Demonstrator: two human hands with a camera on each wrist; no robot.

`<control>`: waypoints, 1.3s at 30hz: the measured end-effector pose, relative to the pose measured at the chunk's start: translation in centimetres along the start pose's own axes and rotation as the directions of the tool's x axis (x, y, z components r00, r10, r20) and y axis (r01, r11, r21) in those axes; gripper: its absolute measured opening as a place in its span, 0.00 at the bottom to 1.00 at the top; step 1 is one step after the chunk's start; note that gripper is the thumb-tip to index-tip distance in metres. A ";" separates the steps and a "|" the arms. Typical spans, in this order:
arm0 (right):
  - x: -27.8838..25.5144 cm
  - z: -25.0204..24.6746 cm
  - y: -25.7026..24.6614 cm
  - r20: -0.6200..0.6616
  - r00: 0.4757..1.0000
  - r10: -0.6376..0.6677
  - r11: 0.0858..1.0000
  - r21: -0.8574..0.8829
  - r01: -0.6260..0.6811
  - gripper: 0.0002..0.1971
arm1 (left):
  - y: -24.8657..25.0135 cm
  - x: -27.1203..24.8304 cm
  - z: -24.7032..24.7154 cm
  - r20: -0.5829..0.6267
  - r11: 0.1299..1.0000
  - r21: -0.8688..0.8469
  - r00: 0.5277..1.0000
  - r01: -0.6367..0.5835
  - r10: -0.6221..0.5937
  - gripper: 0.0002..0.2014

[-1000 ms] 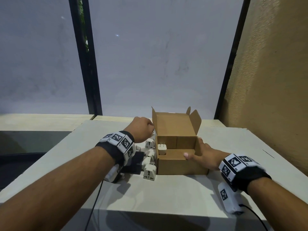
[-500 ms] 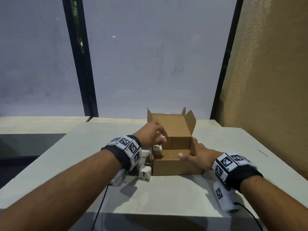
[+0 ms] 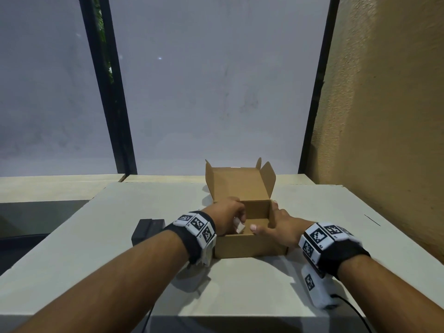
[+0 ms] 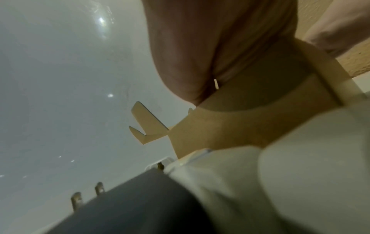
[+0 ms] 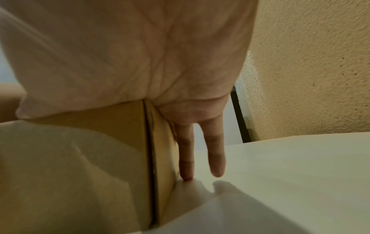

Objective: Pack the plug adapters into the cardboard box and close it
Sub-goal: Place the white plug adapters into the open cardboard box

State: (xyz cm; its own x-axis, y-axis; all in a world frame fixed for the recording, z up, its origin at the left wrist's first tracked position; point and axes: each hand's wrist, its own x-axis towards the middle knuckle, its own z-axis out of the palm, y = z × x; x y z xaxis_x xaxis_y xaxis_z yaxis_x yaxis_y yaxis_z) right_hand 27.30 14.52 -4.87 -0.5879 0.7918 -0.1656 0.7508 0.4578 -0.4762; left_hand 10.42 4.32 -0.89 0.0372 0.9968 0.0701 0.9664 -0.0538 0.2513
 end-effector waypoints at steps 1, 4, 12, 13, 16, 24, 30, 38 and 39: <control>0.0 0.0 0.0 -0.001 1.000 0.002 1.000 0.001 -0.002 0.83 | 0.0 0.0 0.0 0.001 1.000 -0.003 1.000 0.007 -0.007 0.11; 0.3 0.3 0.2 -0.023 1.000 0.000 1.000 0.005 0.000 0.78 | -0.1 0.0 0.1 -0.009 0.998 -0.021 0.998 0.059 -0.059 0.10; 0.4 0.4 0.1 -0.020 1.000 0.022 1.000 -0.010 -0.022 0.79 | 0.1 0.5 0.2 0.035 0.993 0.054 0.994 0.104 -0.106 0.05; 0.3 0.3 0.0 -0.022 0.999 0.025 1.000 -0.014 -0.026 0.77 | 0.0 0.5 0.3 0.033 0.992 0.071 0.994 0.101 -0.103 0.06; 0.4 0.5 0.1 -0.022 0.999 0.035 0.999 -0.012 -0.036 0.75 | 0.0 0.5 0.5 0.028 0.993 0.063 0.995 0.098 -0.100 0.04; -0.1 0.3 -0.1 -0.034 0.997 0.071 0.992 -0.104 -0.074 0.58 | 0.2 0.0 -0.2 0.129 0.931 0.084 0.930 -0.355 0.343 0.19; 0.1 0.2 0.0 -0.014 0.999 0.034 0.996 -0.076 -0.035 0.73 | 0.0 0.5 0.2 0.159 0.928 0.212 0.948 -0.305 0.275 0.18; 0.0 0.2 0.0 -0.016 1.000 0.017 0.997 -0.080 -0.018 0.77 | -0.5 0.8 1.0 0.051 0.907 0.395 0.989 -0.149 0.141 0.26; 0.0 0.2 0.0 -0.017 1.000 0.017 0.997 -0.080 -0.019 0.78 | -0.5 0.7 0.9 0.047 0.907 0.387 0.986 -0.168 0.163 0.24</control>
State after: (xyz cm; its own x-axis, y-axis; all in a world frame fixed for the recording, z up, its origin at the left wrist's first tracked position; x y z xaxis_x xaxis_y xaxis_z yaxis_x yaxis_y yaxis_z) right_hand 27.23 14.39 -5.02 -0.5694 0.8065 -0.1591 0.7833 0.4736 -0.4028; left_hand 10.24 5.13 -1.85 0.2059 0.9765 0.0641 0.9683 -0.1938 -0.1577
